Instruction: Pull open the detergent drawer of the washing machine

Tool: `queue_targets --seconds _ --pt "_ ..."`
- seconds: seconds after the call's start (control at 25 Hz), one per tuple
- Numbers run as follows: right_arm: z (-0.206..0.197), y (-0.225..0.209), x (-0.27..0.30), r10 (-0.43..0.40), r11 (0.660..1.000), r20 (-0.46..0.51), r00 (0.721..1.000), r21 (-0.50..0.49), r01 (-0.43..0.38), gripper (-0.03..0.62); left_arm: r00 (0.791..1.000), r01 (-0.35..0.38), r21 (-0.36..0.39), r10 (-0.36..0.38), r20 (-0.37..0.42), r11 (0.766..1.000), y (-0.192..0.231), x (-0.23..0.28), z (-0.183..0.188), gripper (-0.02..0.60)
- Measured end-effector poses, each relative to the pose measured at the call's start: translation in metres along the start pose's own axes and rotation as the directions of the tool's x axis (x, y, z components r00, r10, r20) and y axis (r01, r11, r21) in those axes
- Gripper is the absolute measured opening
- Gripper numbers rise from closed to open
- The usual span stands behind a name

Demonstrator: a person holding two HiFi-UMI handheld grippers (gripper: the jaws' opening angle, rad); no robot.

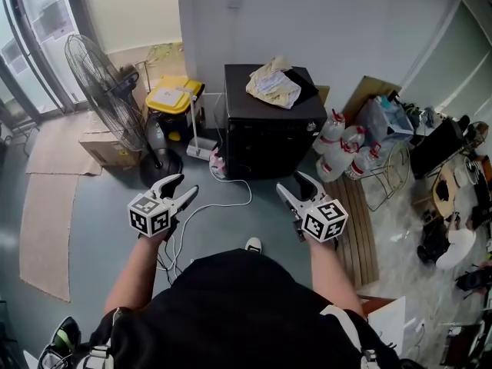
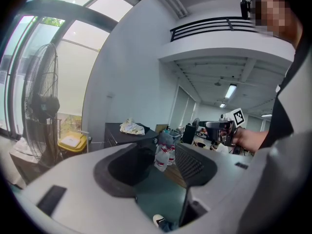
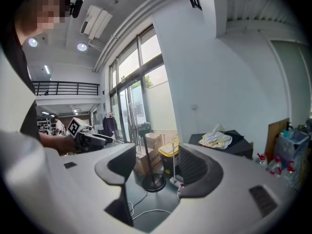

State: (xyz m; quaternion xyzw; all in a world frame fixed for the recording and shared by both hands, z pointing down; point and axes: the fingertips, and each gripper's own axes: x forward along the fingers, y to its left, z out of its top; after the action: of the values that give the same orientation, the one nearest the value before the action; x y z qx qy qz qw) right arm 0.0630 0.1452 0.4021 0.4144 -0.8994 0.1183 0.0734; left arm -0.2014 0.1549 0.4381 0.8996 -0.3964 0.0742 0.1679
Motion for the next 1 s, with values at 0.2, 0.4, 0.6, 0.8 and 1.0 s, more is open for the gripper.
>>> queue_targets --seconds 0.2,0.4,0.6,0.8,1.0 --pt "0.001 -0.017 0.009 0.005 1.0 -0.006 1.0 0.002 -0.005 0.265 1.0 -0.007 -0.003 0.007 -0.005 1.0 0.006 0.015 0.004 0.236" --pt "0.006 -0.029 0.015 0.019 1.0 0.014 1.0 0.003 -0.019 0.276 1.0 -0.013 -0.009 0.013 -0.008 1.0 0.012 0.028 0.006 0.236" --pt "0.01 -0.041 0.024 0.031 1.0 0.024 0.999 0.002 -0.031 0.279 1.0 -0.02 -0.016 0.02 -0.018 1.0 0.016 0.04 0.004 0.238" --pt "0.01 -0.056 0.035 0.04 0.999 0.014 0.999 0.005 -0.04 0.279 0.999 -0.034 -0.026 0.033 -0.019 0.999 0.024 0.052 0.007 0.238" --pt "0.01 -0.075 0.045 0.048 0.999 0.004 0.999 0.011 -0.048 0.279 0.999 -0.048 -0.036 0.047 -0.017 0.998 0.03 0.069 0.011 0.239"
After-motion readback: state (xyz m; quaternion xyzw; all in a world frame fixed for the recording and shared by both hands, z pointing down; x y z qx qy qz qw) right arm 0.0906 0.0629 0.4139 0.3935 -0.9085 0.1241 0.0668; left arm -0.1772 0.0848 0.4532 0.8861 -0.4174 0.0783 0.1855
